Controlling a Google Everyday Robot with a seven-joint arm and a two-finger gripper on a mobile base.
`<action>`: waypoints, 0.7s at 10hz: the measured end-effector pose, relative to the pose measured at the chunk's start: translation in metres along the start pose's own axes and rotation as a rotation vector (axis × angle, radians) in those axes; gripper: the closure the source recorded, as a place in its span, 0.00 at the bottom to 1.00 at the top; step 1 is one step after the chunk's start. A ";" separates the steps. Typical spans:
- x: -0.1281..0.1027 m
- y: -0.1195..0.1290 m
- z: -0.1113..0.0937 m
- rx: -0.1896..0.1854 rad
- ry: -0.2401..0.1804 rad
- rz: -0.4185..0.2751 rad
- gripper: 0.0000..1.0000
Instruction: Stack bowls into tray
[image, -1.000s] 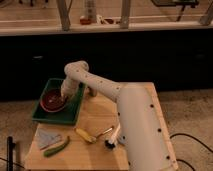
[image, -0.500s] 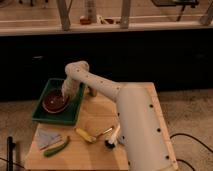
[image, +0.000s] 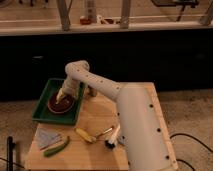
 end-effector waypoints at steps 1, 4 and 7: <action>0.001 -0.001 -0.003 -0.004 0.004 -0.003 0.25; 0.005 -0.005 -0.014 -0.017 0.022 -0.009 0.25; 0.009 -0.010 -0.026 -0.032 0.044 -0.014 0.25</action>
